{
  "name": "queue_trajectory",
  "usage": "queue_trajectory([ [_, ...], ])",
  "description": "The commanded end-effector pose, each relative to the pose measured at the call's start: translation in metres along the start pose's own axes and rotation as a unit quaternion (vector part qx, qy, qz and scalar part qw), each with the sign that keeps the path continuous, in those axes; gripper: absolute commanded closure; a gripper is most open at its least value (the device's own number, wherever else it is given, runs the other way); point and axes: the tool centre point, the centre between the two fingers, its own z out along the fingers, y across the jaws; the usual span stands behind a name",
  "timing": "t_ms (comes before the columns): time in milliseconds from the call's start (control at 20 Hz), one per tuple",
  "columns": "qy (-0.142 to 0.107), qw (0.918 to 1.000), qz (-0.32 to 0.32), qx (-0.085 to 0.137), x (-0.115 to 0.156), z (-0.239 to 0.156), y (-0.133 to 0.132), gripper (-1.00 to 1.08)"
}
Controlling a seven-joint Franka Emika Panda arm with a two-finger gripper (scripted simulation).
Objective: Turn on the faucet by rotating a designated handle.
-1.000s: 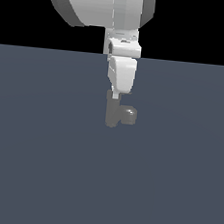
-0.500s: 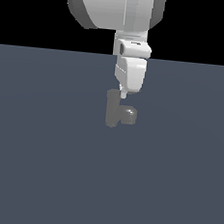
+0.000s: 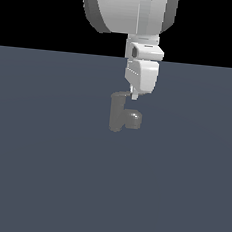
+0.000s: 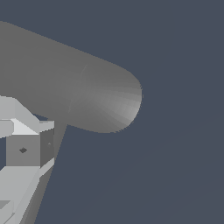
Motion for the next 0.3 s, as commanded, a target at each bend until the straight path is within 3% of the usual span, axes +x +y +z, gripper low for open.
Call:
queue_trajectory([
  [0,0.004,0.9998,0.018,0.0,0.029,0.001,0.001,1.08],
  [250,0.005,0.9998,0.021,0.0,0.043,0.001,-0.004,1.08],
])
